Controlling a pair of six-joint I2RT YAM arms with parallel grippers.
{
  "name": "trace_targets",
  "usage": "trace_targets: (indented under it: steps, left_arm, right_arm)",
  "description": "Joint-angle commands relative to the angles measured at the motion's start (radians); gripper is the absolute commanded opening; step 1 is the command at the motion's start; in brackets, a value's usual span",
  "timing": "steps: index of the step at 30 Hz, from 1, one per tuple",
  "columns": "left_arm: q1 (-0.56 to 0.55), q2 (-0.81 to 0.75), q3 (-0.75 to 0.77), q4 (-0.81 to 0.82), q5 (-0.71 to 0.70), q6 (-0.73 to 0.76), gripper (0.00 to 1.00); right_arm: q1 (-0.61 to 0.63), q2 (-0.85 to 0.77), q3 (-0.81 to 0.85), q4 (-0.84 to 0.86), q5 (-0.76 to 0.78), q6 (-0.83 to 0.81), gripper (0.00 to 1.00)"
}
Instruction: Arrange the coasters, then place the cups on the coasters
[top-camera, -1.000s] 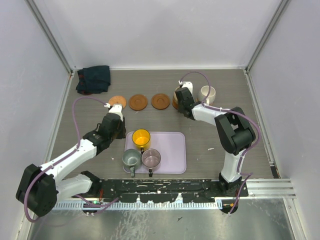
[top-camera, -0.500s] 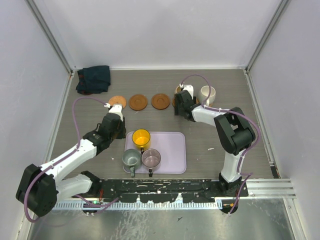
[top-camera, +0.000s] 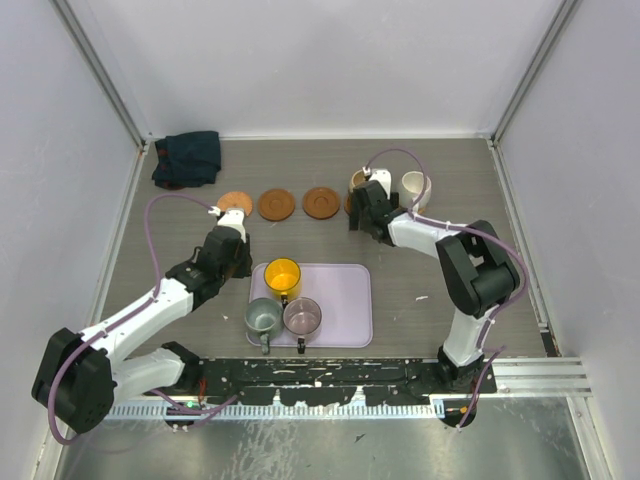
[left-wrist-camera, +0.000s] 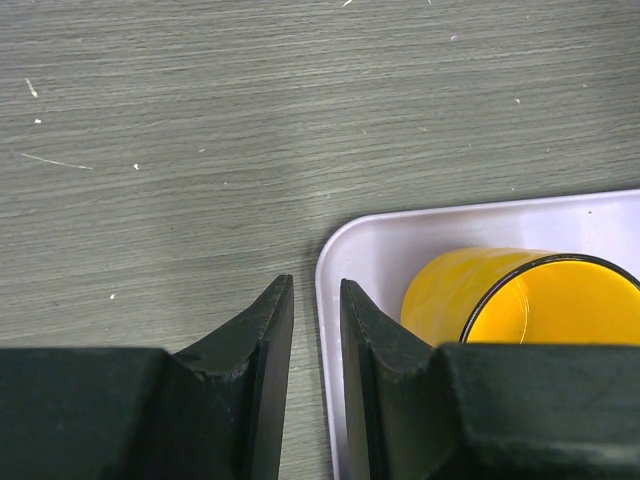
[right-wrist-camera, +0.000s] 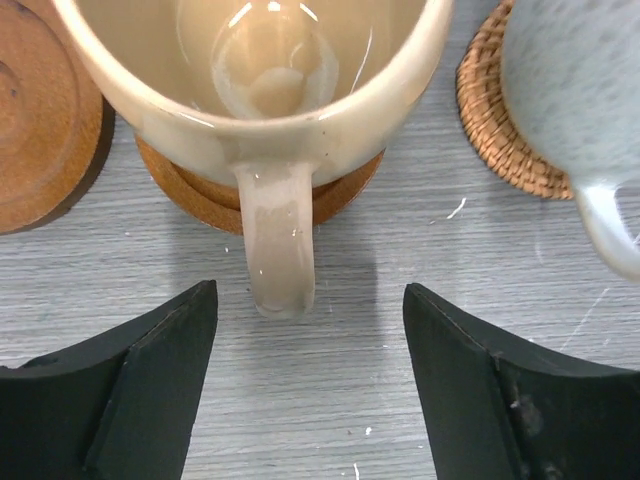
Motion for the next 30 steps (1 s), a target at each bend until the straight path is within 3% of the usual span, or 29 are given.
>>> trace_targets:
  steps: [1, 8, 23, 30]
  left_arm:
    - [-0.001, -0.017, 0.026, 0.043, 0.007, -0.015, 0.27]
    - [-0.001, -0.014, 0.032, 0.045, 0.011, -0.013, 0.27]
    - [-0.002, -0.008, 0.058, 0.048, 0.063, -0.001, 0.27]
    - [-0.001, -0.007, 0.055, 0.052, 0.082, -0.01, 0.27]
  right_arm:
    - [0.007, -0.094, 0.012, 0.012, 0.033, 0.011, 0.88]
    - [0.013, -0.195, -0.003, 0.006, 0.058, 0.007, 1.0]
    - [0.019, -0.499, -0.129, 0.035, 0.06, -0.009, 1.0]
    - [0.022, -0.563, -0.163, 0.003, 0.064, -0.018, 1.0]
